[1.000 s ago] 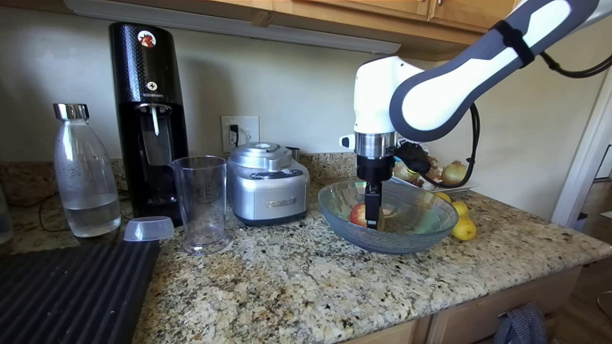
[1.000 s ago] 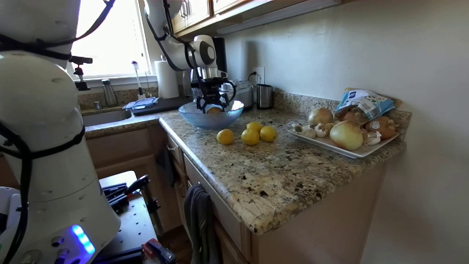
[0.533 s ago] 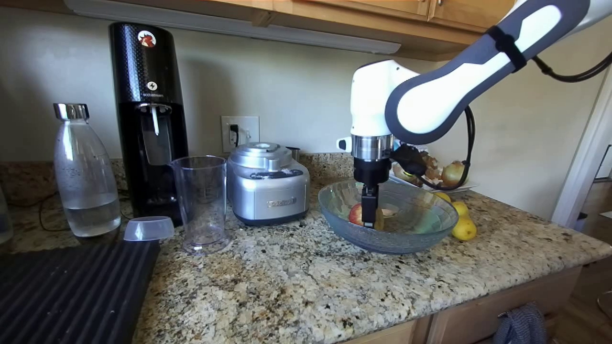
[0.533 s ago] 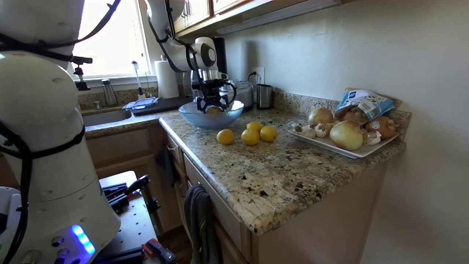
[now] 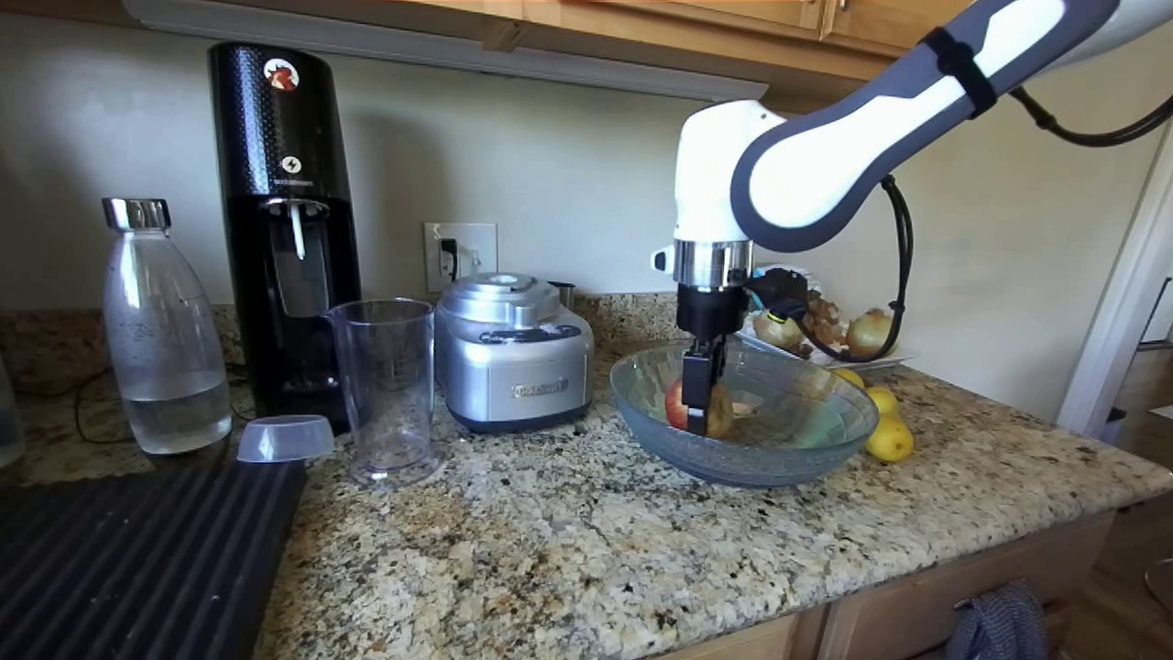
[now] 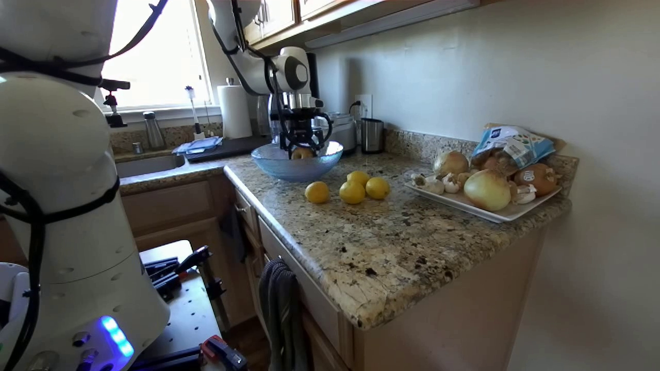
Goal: Remove the fruits from the glass bowl
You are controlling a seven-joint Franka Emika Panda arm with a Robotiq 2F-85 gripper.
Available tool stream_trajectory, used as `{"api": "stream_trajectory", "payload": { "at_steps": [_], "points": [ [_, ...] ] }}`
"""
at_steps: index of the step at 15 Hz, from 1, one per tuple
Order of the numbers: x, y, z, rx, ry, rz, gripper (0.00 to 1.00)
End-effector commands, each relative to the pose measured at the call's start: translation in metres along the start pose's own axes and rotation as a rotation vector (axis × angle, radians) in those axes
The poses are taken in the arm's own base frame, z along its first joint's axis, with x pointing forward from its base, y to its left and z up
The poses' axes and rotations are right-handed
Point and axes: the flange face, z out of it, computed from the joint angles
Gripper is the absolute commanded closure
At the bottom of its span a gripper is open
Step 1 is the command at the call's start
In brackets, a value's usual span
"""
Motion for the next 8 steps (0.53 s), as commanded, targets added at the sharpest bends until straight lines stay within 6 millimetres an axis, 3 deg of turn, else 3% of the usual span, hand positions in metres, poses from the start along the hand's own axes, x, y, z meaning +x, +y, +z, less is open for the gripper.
{"api": "stream_trajectory", "payload": {
  "at_steps": [1,8],
  "points": [
    [-0.02,0.007,-0.05,0.069,-0.022,0.178,0.33],
    [-0.066,0.032,-0.13,0.073,0.008,0.446,0.33]
  ]
}}
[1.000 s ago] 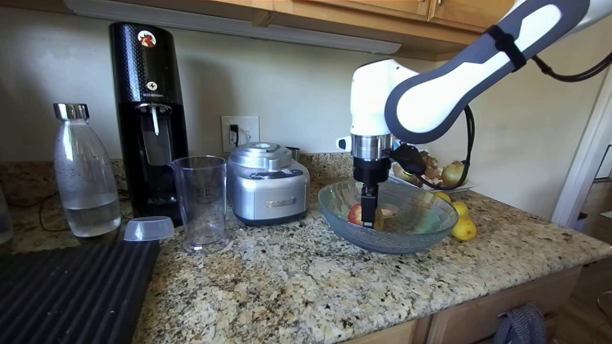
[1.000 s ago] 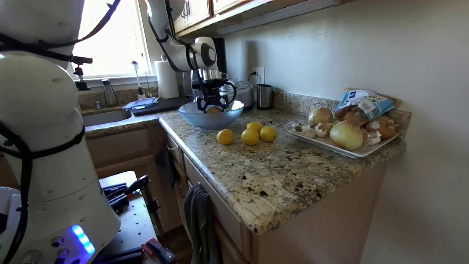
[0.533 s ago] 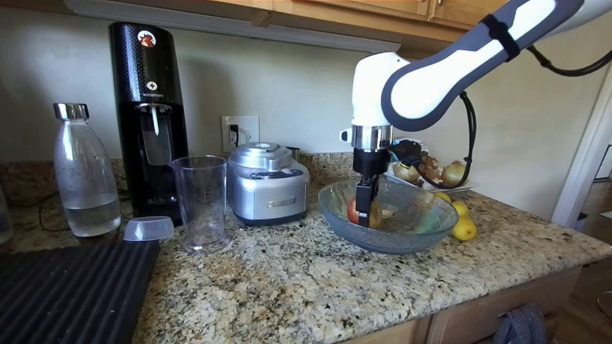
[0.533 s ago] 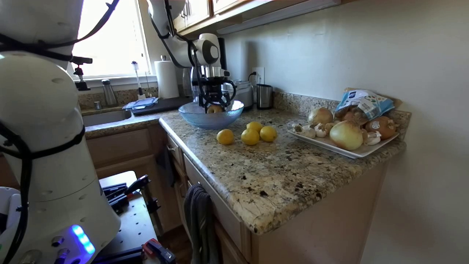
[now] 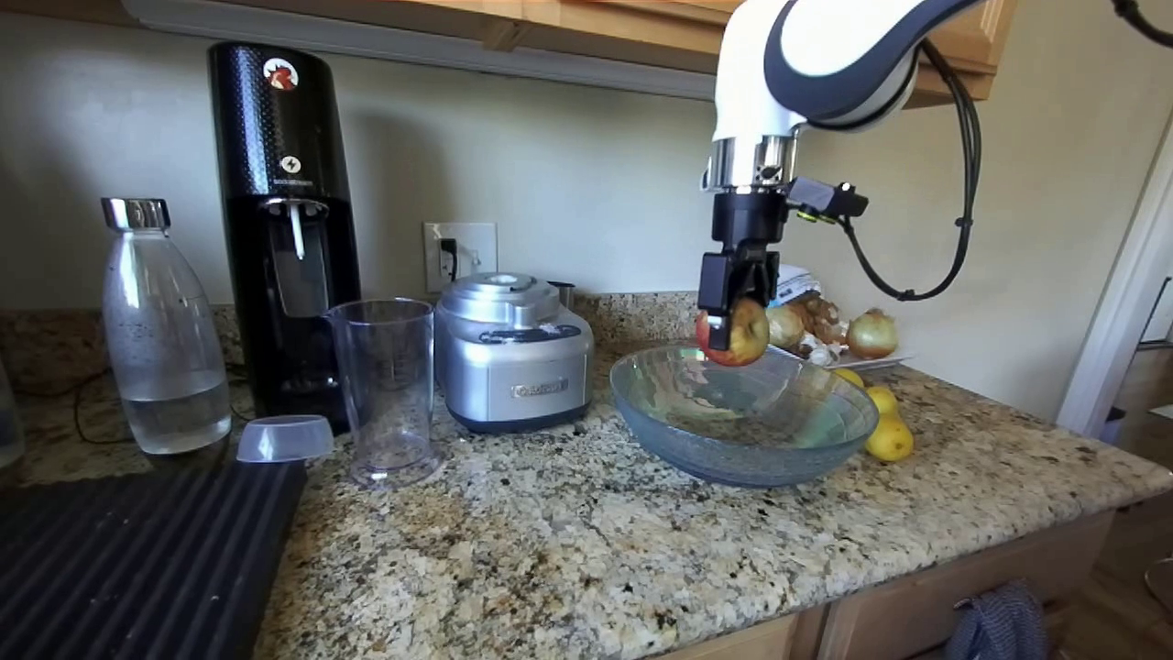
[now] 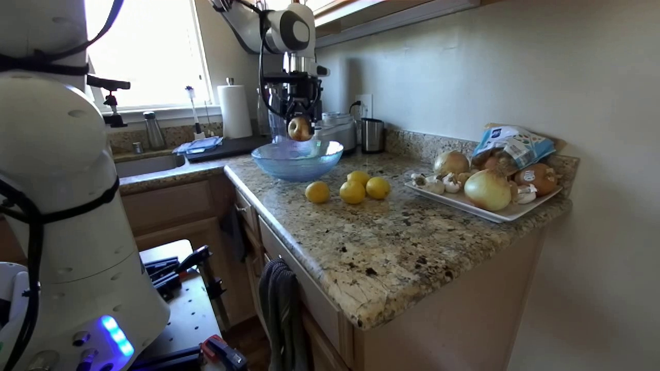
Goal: Remove the fruits from the glass bowl
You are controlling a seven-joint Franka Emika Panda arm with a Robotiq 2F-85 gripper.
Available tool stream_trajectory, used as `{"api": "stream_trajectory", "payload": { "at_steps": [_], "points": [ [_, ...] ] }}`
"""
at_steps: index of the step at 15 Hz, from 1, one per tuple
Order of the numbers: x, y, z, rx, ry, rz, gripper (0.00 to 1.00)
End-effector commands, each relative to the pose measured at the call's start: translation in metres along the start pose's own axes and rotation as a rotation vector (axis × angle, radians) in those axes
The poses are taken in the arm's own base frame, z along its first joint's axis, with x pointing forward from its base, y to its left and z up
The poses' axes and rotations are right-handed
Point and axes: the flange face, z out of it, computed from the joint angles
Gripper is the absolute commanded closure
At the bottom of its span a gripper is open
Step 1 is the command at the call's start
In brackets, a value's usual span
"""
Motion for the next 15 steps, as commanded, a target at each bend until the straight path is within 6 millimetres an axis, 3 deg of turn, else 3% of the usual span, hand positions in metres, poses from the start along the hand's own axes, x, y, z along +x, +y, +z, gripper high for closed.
{"api": "stream_trajectory", "payload": {
  "at_steps": [1,7,15],
  "points": [
    [-0.034,0.021,-0.043,-0.029,0.047,0.165,0.33],
    [-0.072,0.089,-0.067,-0.095,0.1,0.463,0.33],
    [-0.113,0.189,-0.038,-0.106,0.099,0.878,0.33]
  ]
}}
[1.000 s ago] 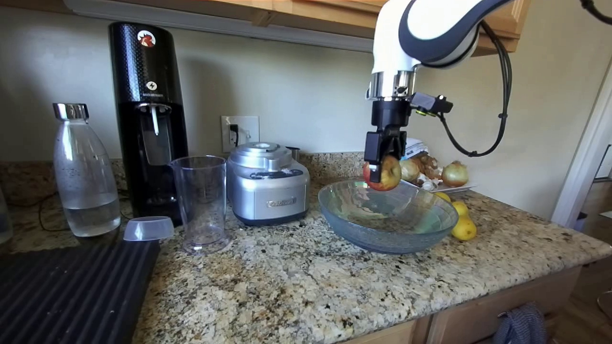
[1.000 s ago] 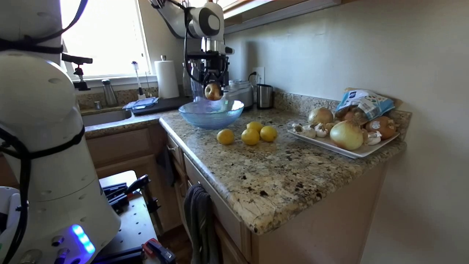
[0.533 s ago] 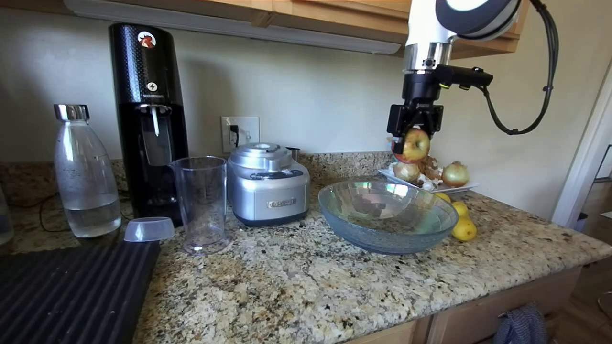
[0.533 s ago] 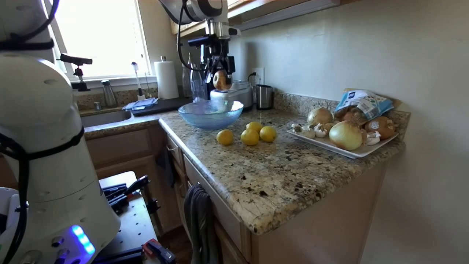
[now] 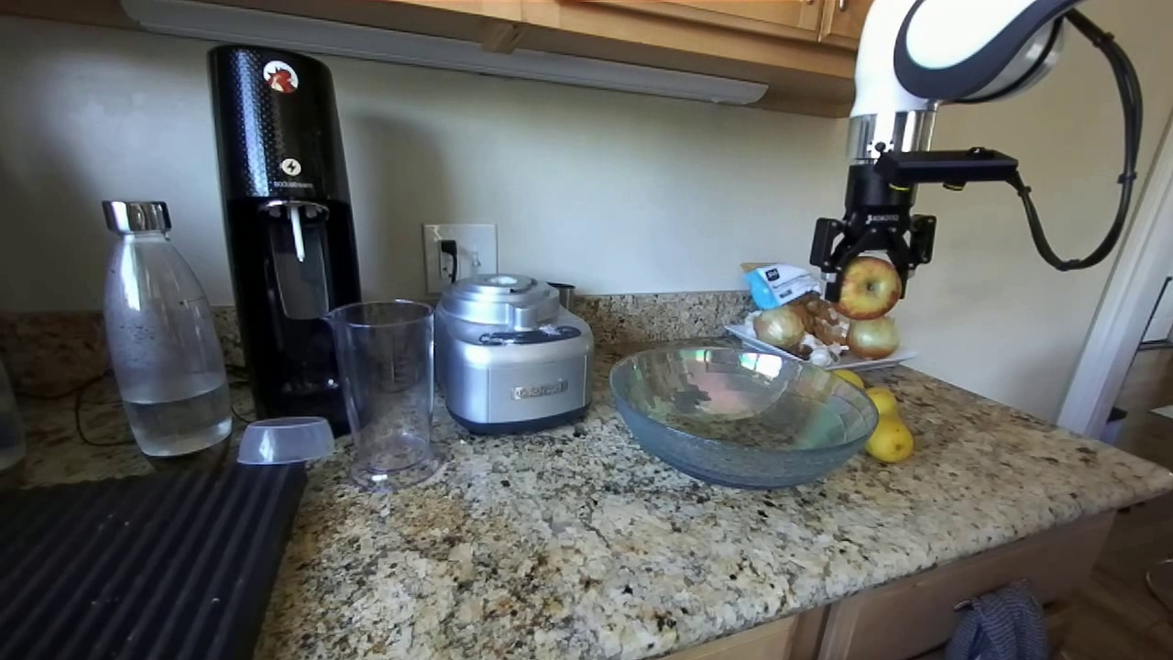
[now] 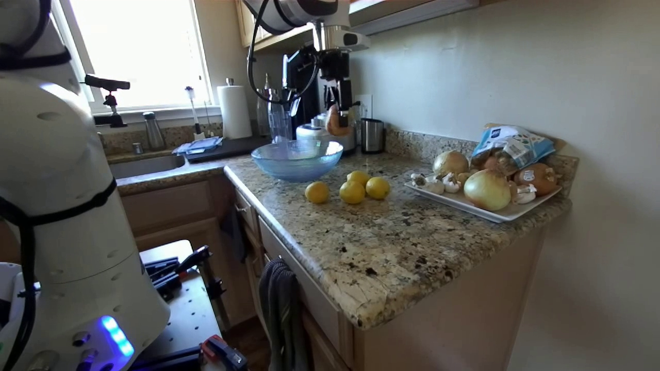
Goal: Remove the fruits from the glass bowl
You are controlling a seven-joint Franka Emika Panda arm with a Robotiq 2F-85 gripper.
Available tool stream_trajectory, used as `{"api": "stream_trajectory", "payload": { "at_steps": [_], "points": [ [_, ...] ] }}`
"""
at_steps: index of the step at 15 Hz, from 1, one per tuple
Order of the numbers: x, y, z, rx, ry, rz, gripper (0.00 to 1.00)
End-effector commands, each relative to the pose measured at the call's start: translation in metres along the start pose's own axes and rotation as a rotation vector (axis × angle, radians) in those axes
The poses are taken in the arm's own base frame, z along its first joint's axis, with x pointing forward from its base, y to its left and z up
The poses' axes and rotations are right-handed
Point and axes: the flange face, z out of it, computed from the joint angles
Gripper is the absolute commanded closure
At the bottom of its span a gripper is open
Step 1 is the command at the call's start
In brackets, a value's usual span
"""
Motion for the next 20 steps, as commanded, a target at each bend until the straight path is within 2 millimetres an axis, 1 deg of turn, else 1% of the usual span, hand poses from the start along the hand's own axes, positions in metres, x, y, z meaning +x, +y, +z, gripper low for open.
{"api": "stream_trajectory", "payload": {
  "at_steps": [1,4,5,8,9,11,12,13,16,19,20],
  "points": [
    [-0.001,0.041,0.014,0.0,0.036,0.191,0.33],
    [0.003,0.068,0.04,0.01,0.018,0.349,0.33],
    [0.003,0.079,0.049,0.014,0.014,0.401,0.33],
    [0.0,0.102,0.071,0.024,0.006,0.55,0.33],
    [-0.008,0.11,0.07,0.031,0.005,0.599,0.33],
    [-0.013,0.117,0.077,0.05,0.0,0.692,0.33],
    [-0.016,0.119,0.077,0.064,-0.001,0.734,0.33],
    [0.002,0.109,0.087,0.018,-0.028,0.641,0.08],
    [-0.003,0.112,0.087,0.031,-0.026,0.69,0.08],
    [-0.004,0.112,0.085,0.034,-0.023,0.699,0.08],
    [-0.004,0.112,0.084,0.035,-0.023,0.7,0.33]
  ]
}}
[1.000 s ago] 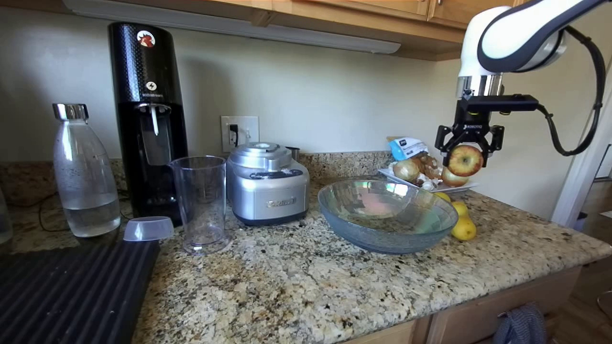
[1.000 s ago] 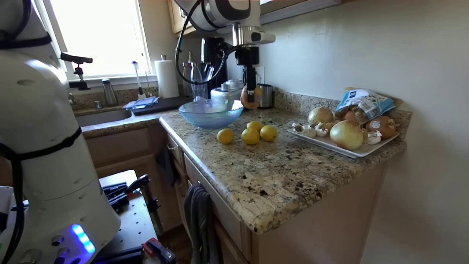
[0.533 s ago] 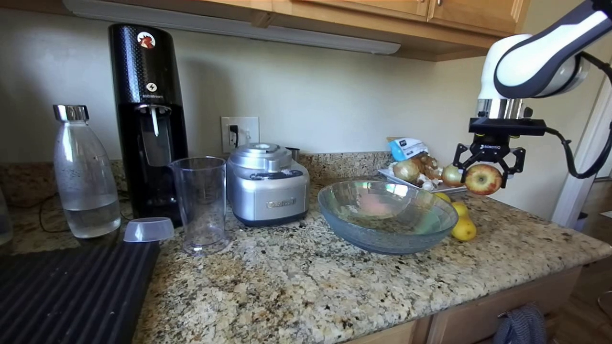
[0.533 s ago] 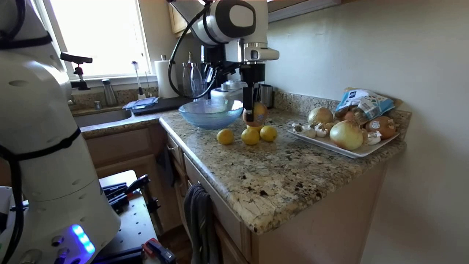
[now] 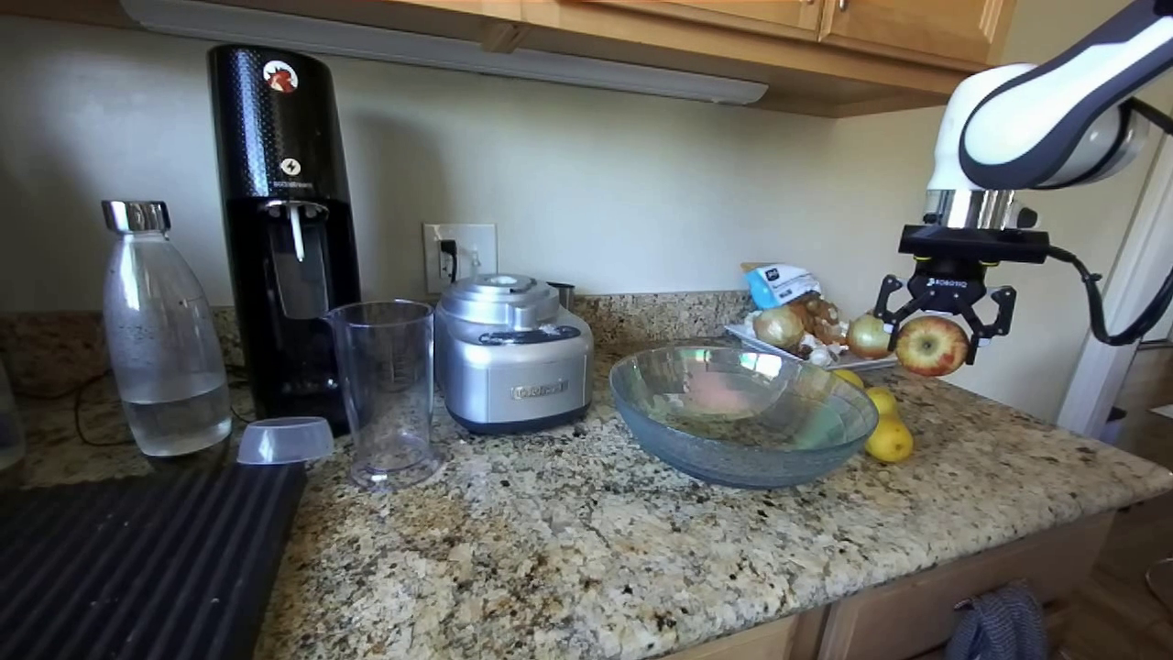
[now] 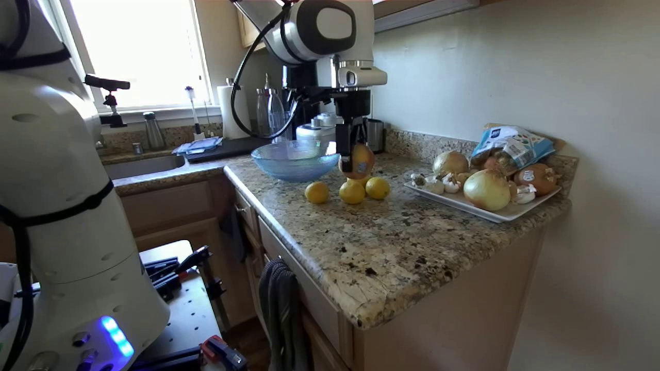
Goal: Remove the fruits from the glass bowl
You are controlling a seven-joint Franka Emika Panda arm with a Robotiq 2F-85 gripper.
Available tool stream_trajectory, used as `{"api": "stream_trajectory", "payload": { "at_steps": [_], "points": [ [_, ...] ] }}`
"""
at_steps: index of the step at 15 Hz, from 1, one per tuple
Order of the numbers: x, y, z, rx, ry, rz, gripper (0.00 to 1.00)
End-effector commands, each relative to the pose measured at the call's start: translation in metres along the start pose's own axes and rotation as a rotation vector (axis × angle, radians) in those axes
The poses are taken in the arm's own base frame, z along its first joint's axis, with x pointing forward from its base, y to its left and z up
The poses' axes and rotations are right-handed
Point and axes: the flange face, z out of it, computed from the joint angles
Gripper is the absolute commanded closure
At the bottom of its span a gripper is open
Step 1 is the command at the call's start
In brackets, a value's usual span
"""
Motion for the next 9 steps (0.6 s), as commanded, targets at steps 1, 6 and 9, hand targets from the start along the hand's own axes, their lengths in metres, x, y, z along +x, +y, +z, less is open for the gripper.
{"api": "stream_trajectory", "payload": {
  "at_steps": [1,6,9],
  "points": [
    [0.005,-0.001,0.004,-0.007,0.003,0.014,0.33],
    [0.037,-0.007,0.025,0.007,0.012,0.089,0.33],
    [0.061,-0.015,0.044,0.046,0.039,0.118,0.33]
  ]
}}
